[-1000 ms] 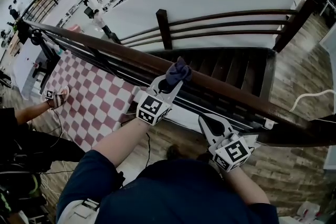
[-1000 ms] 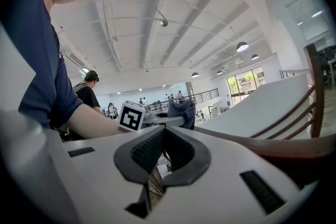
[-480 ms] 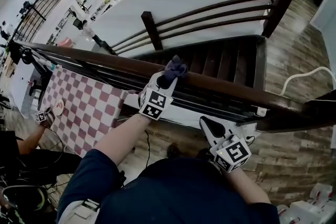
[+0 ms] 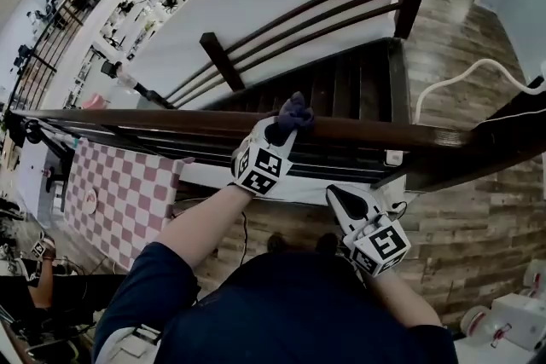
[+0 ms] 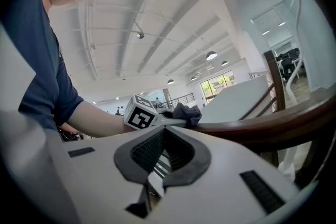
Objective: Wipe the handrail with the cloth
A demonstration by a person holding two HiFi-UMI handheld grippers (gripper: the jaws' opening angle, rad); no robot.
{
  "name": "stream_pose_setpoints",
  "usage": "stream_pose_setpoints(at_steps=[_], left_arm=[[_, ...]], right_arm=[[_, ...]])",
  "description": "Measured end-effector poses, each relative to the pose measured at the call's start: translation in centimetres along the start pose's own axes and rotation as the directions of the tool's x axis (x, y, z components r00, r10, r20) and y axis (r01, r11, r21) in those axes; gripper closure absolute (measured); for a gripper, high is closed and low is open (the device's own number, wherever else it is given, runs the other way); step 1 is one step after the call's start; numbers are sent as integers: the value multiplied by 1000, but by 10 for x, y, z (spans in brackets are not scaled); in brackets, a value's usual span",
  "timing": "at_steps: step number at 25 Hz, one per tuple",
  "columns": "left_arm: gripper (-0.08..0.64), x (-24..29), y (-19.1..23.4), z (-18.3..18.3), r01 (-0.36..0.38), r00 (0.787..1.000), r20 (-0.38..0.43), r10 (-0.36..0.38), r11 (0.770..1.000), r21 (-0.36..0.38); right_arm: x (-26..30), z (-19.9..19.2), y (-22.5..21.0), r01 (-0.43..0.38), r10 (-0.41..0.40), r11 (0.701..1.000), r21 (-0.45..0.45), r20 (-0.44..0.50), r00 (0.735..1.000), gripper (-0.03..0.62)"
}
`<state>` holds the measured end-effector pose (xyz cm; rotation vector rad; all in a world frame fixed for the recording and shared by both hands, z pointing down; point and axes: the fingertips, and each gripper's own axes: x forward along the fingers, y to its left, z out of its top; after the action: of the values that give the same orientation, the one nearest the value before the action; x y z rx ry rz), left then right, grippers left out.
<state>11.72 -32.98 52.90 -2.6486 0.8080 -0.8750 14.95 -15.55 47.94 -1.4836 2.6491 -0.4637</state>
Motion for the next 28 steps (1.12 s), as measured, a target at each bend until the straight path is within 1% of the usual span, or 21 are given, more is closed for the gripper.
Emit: stream_pose_setpoints(at_steps=[3, 6, 12, 18, 21, 24, 28], left_arm=[[491, 27, -36, 31, 42, 999, 6, -42, 998, 43], [491, 53, -72, 63, 83, 996, 18, -85, 995, 62], [491, 97, -149, 126, 181, 980, 51, -191, 972, 149], [491, 139, -225, 187, 280, 950, 76, -304, 931, 234], [491, 156, -259, 211, 312, 935, 81, -344, 912, 265], [491, 169, -292, 234, 344, 918, 90, -387, 888, 304], [491, 179, -329, 262, 371, 898, 102, -427, 863, 343]], right_arm=[[-35, -1, -25, 57, -57, 998, 16, 17, 998, 581], [-74, -3, -51, 118, -119, 992, 35, 31, 992, 581], [-147, 0, -96, 267, -273, 961, 71, 86, 958, 581], [-208, 1, -127, 393, -404, 913, 107, 122, 906, 581], [-233, -4, -137, 430, -445, 894, 128, 129, 886, 581], [-254, -10, -141, 473, -492, 868, 153, 133, 860, 581], [-278, -13, -142, 510, -533, 843, 171, 138, 835, 581]])
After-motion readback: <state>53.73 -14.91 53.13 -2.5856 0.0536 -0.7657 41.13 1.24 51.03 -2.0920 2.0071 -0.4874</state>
